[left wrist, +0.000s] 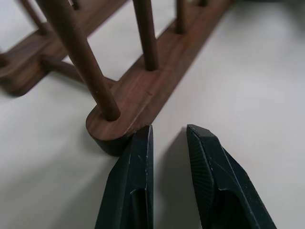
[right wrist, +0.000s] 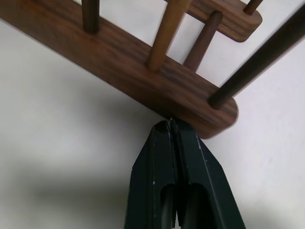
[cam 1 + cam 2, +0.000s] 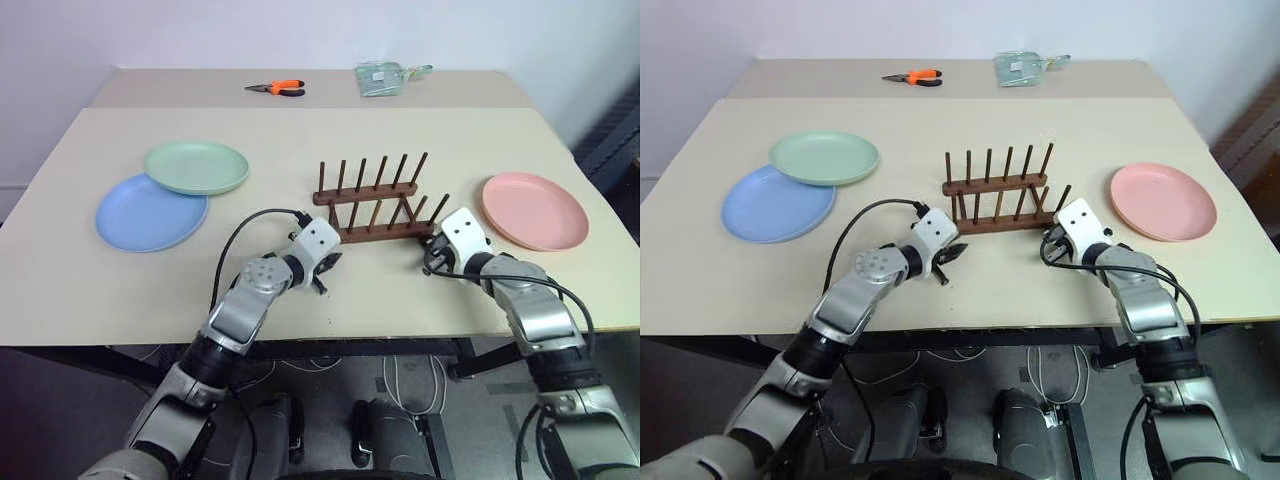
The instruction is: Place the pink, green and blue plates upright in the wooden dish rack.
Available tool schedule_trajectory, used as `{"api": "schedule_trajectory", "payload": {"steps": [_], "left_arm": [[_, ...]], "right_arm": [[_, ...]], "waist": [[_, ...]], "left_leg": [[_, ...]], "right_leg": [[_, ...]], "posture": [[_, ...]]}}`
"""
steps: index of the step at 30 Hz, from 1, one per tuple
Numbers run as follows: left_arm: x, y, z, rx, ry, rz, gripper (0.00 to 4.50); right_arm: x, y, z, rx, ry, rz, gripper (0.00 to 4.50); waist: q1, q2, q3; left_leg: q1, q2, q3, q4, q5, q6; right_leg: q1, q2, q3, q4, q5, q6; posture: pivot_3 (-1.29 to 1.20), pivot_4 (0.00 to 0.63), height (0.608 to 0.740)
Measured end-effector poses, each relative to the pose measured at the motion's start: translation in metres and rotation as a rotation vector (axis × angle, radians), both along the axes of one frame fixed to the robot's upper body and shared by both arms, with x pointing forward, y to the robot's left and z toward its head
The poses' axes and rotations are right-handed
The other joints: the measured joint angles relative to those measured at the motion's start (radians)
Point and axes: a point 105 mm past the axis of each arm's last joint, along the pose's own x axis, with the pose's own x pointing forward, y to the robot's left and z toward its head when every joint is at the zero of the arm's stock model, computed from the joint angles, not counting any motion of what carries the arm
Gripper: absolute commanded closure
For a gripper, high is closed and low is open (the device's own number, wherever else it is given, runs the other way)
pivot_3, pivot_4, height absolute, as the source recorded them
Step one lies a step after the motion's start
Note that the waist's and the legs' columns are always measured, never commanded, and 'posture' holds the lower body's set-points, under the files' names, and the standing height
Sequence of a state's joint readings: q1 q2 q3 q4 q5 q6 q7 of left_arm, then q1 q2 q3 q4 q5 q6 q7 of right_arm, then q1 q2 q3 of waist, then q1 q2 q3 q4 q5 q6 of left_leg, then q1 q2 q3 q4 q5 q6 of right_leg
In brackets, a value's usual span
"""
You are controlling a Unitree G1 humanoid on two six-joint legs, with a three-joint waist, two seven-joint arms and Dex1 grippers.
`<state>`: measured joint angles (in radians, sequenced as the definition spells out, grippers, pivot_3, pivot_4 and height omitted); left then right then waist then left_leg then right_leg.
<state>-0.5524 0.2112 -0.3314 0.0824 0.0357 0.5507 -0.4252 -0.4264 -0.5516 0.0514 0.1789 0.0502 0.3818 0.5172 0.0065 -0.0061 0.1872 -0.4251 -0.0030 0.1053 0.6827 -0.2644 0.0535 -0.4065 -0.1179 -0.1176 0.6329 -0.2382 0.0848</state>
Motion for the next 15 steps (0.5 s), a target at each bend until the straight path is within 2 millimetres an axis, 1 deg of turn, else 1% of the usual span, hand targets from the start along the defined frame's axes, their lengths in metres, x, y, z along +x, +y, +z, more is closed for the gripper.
{"api": "schedule_trajectory", "payload": {"steps": [4, 7, 9, 10, 11, 13, 14, 15], "left_arm": [[0.016, 0.01, 0.003, 0.01, -0.029, 0.061, 3.4], [0.019, 0.013, 0.004, 0.012, -0.042, 0.068, 3.4], [0.018, 0.014, 0.005, 0.014, -0.045, 0.058, 3.4], [0.015, 0.015, 0.005, 0.014, -0.046, 0.048, 3.4], [0.012, 0.016, 0.005, 0.01, -0.046, 0.036, 3.4], [0.001, 0.021, 0.004, -0.016, -0.034, 0.001, 3.4], [-0.005, 0.023, 0.003, -0.03, -0.022, -0.021, 3.4], [-0.013, 0.024, 0.003, -0.057, -0.007, -0.048, 3.4]], "right_arm": [[0.012, 0.002, 0.001, -0.002, -0.029, -0.017, 4.48], [0.014, 0.002, 0.002, -0.002, -0.037, -0.016, 4.48], [0.01, 0.0, 0.003, -0.008, -0.033, 0.008, 3.95], [0.006, -0.003, 0.004, -0.02, -0.034, 0.02, 3.62], [0.0, -0.011, 0.006, -0.034, -0.035, 0.025, 3.14], [-0.009, -0.035, 0.016, -0.068, -0.051, -0.008, 2.13], [-0.013, -0.051, 0.024, -0.093, -0.066, -0.04, 1.68], [-0.017, -0.066, 0.033, -0.134, -0.081, -0.068, 1.13]], "waist": [[-0.007, 0.0, 0.0], [-0.011, 0.001, 0.0], [-0.014, 0.001, 0.0], [-0.014, 0.001, 0.0], [-0.014, 0.001, 0.0], [-0.015, 0.002, 0.0], [-0.015, 0.002, 0.0], [-0.015, 0.002, 0.001]], "left_leg": [[0.0, 0.0, 0.0, 0.0, 0.0, 0.0], [0.0, 0.0, 0.0, 0.0, 0.0, 0.0], [0.0, 0.0, 0.0, 0.0, 0.0, 0.0], [-0.001, 0.0, 0.0, -0.001, 0.0, 0.0], [-0.001, 0.0, 0.0, -0.002, 0.0, 0.0], [-0.002, 0.0, 0.0, -0.002, 0.0, 0.0], [-0.002, 0.0, 0.001, -0.002, 0.0, 0.0], [-0.002, 0.0, 0.0, -0.002, 0.0, 0.0]], "right_leg": [[0.0, 0.0, 0.0, 0.001, 0.0, 0.0], [0.0, 0.0, 0.0, 0.001, 0.0, 0.0], [0.0, 0.0, 0.0, 0.0, 0.0, 0.0], [-0.001, 0.0, 0.0, 0.0, 0.0, 0.0], [-0.001, 0.0, 0.0, -0.001, 0.0, 0.0], [-0.001, -0.001, 0.0, -0.002, 0.0, 0.0], [-0.001, -0.001, 0.0, -0.002, 0.0, 0.0], [-0.001, -0.001, 0.0, -0.002, 0.0, 0.0]], "posture": [[0.0, 0.15, 0.74], [0.0, 0.15, 0.74], [0.0, 0.15, 0.74], [0.0, 0.15, 0.74], [0.0, 0.15, 0.74], [0.0, 0.15, 0.74], [0.0, 0.15, 0.74], [0.0, 0.15, 0.74]]}}
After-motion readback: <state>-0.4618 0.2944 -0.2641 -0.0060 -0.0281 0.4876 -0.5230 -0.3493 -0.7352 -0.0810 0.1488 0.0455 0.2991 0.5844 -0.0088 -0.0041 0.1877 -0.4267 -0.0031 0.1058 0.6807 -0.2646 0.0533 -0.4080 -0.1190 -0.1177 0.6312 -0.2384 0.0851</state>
